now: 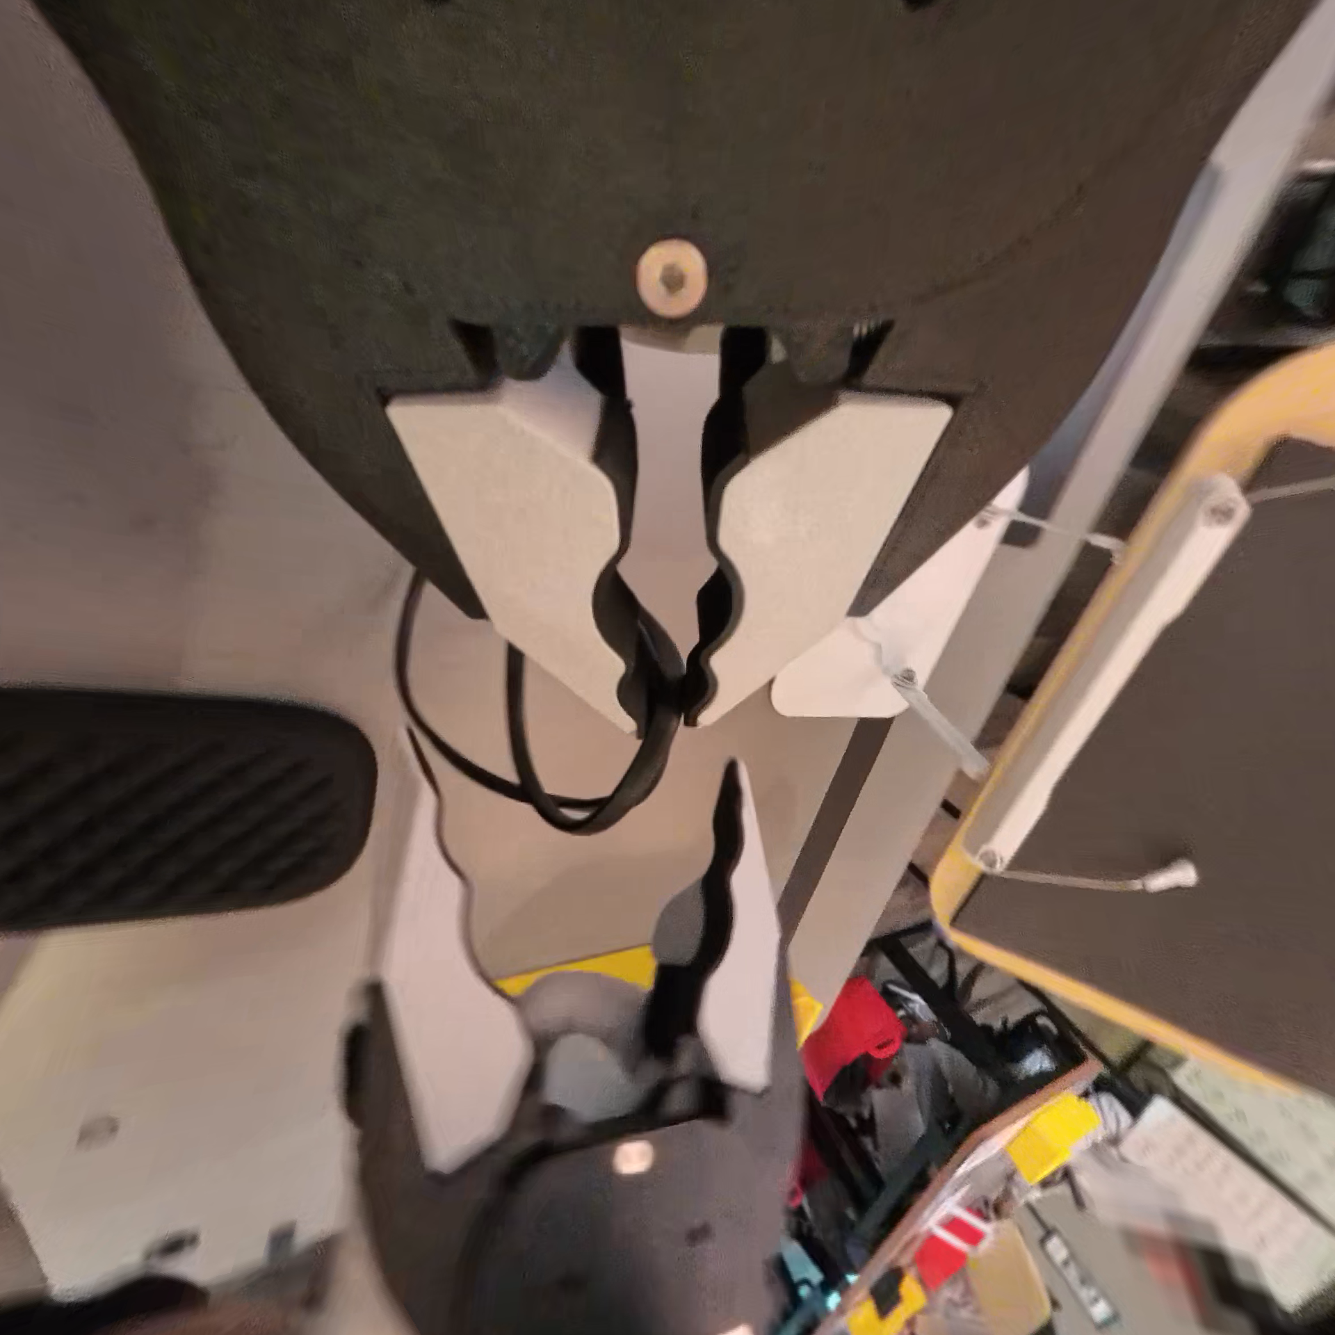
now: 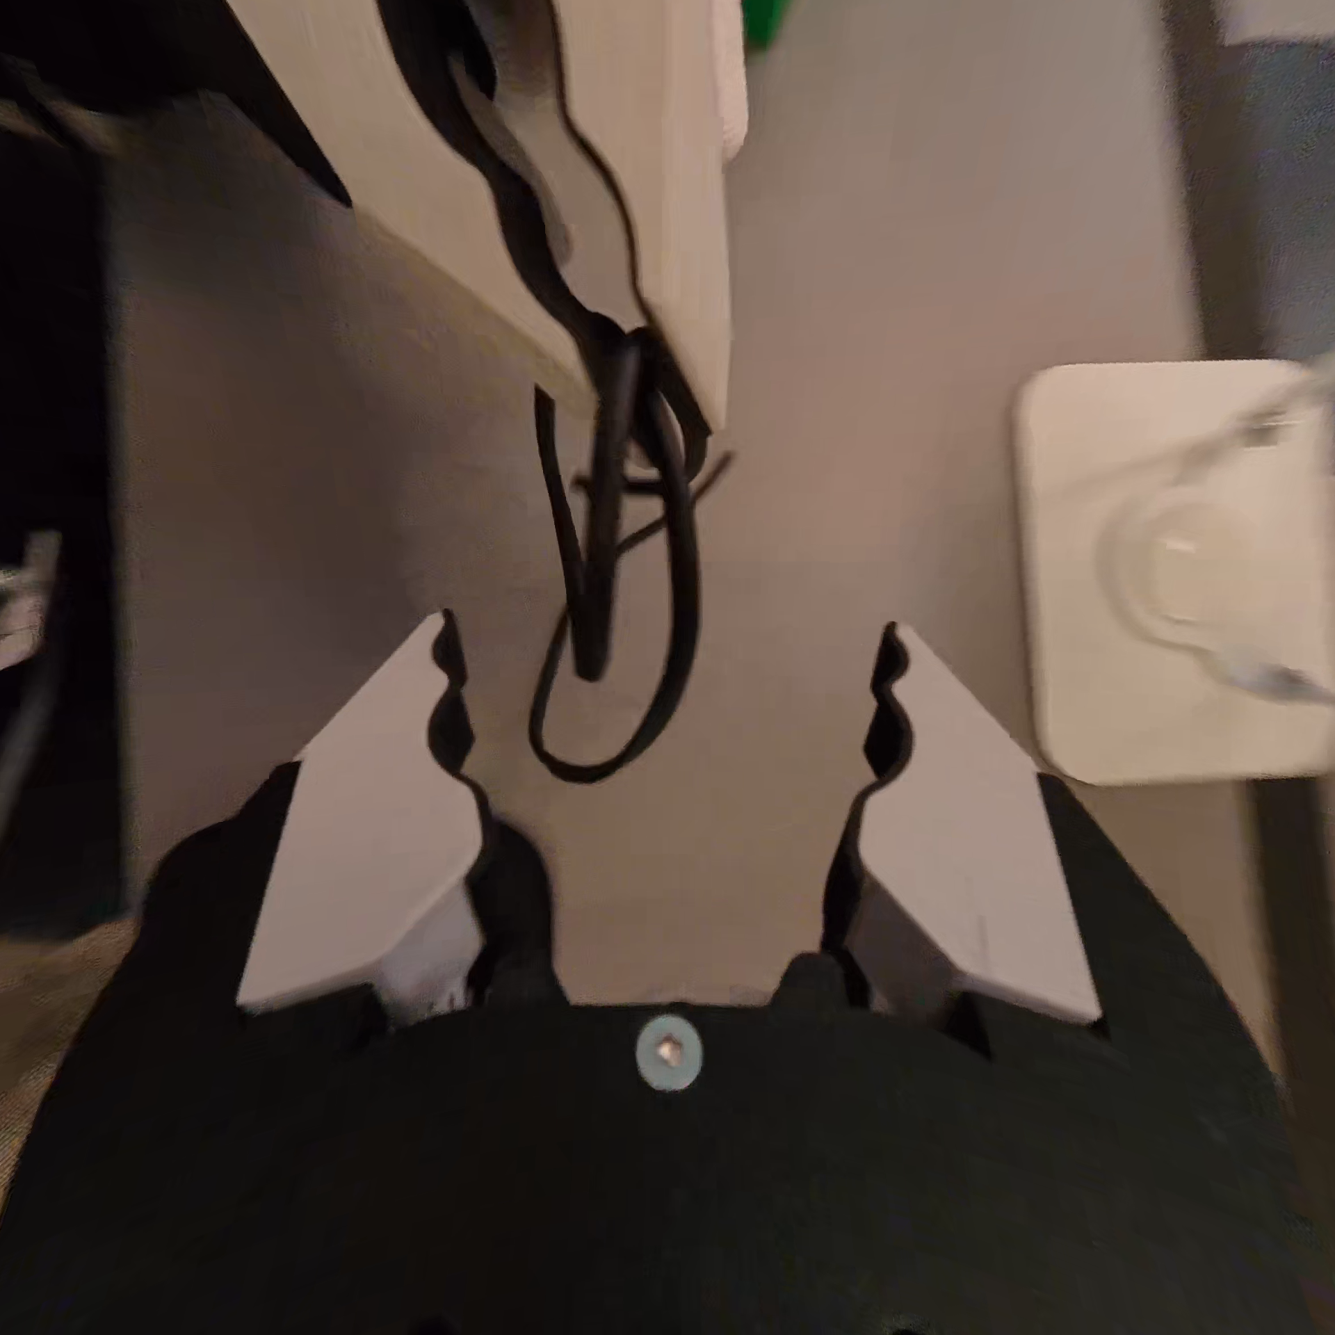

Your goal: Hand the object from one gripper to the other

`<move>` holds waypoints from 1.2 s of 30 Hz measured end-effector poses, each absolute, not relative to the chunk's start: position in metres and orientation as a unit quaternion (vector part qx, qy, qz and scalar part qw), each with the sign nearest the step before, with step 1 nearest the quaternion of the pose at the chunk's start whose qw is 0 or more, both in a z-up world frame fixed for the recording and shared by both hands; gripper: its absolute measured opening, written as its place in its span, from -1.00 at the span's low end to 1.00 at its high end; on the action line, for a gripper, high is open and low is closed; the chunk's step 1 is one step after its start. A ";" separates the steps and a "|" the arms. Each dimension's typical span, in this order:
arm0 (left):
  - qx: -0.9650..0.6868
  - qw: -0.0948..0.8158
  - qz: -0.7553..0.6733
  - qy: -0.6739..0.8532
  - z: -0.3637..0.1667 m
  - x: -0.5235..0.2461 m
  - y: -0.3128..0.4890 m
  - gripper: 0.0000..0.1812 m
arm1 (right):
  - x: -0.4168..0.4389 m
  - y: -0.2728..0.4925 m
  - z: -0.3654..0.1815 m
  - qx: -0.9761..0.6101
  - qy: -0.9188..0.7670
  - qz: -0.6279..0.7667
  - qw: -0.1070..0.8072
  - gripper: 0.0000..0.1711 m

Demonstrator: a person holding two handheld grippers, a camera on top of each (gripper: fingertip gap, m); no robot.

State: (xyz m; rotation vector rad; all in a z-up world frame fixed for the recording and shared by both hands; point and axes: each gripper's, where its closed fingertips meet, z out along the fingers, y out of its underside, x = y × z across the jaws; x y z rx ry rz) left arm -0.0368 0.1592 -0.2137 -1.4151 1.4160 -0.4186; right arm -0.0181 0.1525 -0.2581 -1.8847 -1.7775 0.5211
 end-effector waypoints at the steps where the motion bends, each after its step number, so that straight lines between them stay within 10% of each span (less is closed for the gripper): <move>1: -0.607 0.516 -0.196 0.571 -0.212 -0.038 0.163 -0.93 | -0.021 0.156 -0.256 -0.696 -0.640 0.163 0.282 0.38; 8: -0.679 0.483 -0.272 0.481 -0.214 -0.041 0.177 -0.92 | -0.041 0.181 -0.263 -0.697 -0.544 -0.026 0.467 0.44; 22: -0.695 0.462 -0.352 0.424 -0.205 -0.039 0.177 -0.92 | -0.040 0.203 -0.258 -0.692 -0.468 -0.118 0.538 -0.94; 36: -0.628 0.537 -0.348 0.442 -0.173 -0.045 0.174 -0.44 | -0.026 0.200 -0.238 -0.748 -0.327 0.249 0.521 -0.95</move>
